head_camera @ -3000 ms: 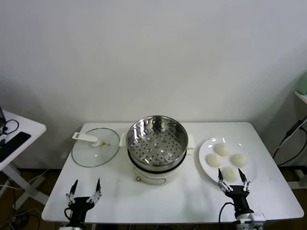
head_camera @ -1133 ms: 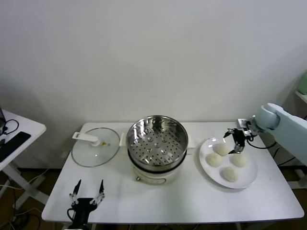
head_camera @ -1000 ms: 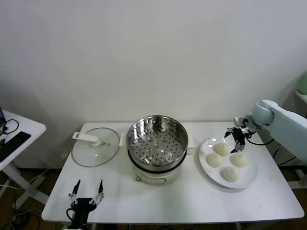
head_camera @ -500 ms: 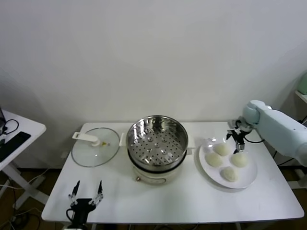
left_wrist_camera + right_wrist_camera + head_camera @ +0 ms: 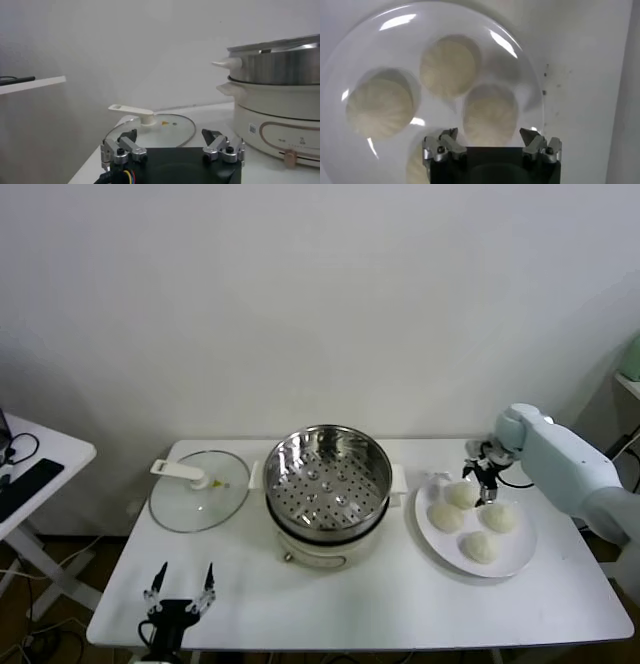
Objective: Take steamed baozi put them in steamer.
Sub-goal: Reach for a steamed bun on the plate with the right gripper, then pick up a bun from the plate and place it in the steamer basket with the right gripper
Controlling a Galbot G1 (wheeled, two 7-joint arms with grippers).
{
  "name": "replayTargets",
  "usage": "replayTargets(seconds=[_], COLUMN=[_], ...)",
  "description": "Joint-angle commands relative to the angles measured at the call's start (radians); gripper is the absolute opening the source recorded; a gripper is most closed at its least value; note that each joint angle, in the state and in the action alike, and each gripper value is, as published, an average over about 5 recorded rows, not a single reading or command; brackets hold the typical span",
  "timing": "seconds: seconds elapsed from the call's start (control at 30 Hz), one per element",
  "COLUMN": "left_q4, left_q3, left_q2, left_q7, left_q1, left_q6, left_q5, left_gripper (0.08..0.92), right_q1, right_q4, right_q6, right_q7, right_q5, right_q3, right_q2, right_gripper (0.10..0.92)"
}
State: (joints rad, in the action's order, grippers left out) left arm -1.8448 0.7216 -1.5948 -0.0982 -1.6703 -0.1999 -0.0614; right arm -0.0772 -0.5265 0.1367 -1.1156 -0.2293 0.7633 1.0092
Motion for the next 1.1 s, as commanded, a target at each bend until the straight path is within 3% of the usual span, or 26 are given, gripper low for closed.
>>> replayTargets(seconds=[0.03, 0.2, 0.57, 0.83, 1.1], left_q4=[0.002, 0.003, 0.001, 0.002, 0.003], left_q3=[0.0, -0.001, 0.005, 0.015, 0.021], left_q2=[0.002, 0.002, 0.001, 0.003, 0.006], left_q7=[0.0, 0.001, 0.003, 0.005, 0.007], left_q1=[0.001, 0.002, 0.001, -0.006, -0.007], left_q6=[-0.001, -0.002, -0.004, -0.011, -0.014], left_q5=[-0.002, -0.004, -0.006, -0.008, -0.015], left_gripper=[0.823, 0.823, 0.823, 0.823, 0.823], right_q1=[0.017, 0.014, -0.046, -0.388, -0.696], right_q4=[0.055, 0.055, 0.003, -0.31, -0.562], right_q6=[0.015, 0.017, 0.023, 0.065, 0.223], right_q7=[0.011, 0.005, -0.027, -0.07, -0.094], right_q5=[-0.026, -0.037, 0.012, 0.297, 0.408], right_q3=[-0.061, -0.057, 0.033, 0.42, 0.583], right_q2=[0.032, 0.032, 0.004, -0.129, -0.12], right_gripper=[0.823, 0.787, 0.525, 0.509, 0.509])
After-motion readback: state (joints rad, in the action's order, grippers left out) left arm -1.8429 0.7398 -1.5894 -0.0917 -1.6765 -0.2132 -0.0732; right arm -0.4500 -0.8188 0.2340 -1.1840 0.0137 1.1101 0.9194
